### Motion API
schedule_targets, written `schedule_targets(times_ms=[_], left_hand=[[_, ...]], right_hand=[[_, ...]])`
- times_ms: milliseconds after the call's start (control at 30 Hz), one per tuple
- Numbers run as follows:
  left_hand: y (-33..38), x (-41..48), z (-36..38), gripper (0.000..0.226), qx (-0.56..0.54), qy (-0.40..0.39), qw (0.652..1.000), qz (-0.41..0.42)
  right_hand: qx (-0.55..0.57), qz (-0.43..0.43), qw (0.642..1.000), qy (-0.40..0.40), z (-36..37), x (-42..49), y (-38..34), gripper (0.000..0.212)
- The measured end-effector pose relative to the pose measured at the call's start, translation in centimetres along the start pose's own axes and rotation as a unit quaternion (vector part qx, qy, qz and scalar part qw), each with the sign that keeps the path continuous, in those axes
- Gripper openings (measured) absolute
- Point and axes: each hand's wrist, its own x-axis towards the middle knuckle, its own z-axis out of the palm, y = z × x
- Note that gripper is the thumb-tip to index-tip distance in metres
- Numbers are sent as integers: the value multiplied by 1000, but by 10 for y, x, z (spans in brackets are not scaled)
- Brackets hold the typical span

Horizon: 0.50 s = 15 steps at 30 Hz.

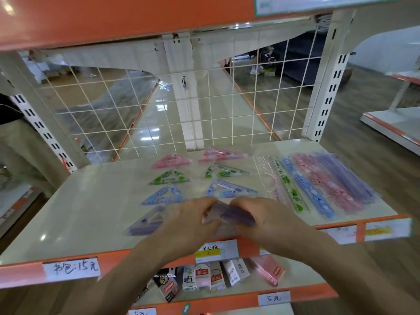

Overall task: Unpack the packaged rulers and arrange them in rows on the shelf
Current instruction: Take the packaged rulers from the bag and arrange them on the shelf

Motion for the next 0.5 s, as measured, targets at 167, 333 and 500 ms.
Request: schedule_targets(times_ms=[167,333,500], left_hand=[[4,-3,-4,18,5,89,995,42],[1,-1,-1,19,26,74,997,17],[-7,-4,11,24,-10,62,998,-20]], right_hand=[[-26,-22,998,53,-8,2,0,27],[-55,-34,996,64,3,8,6,26],[-69,-39,995,58,5,4,18,25]])
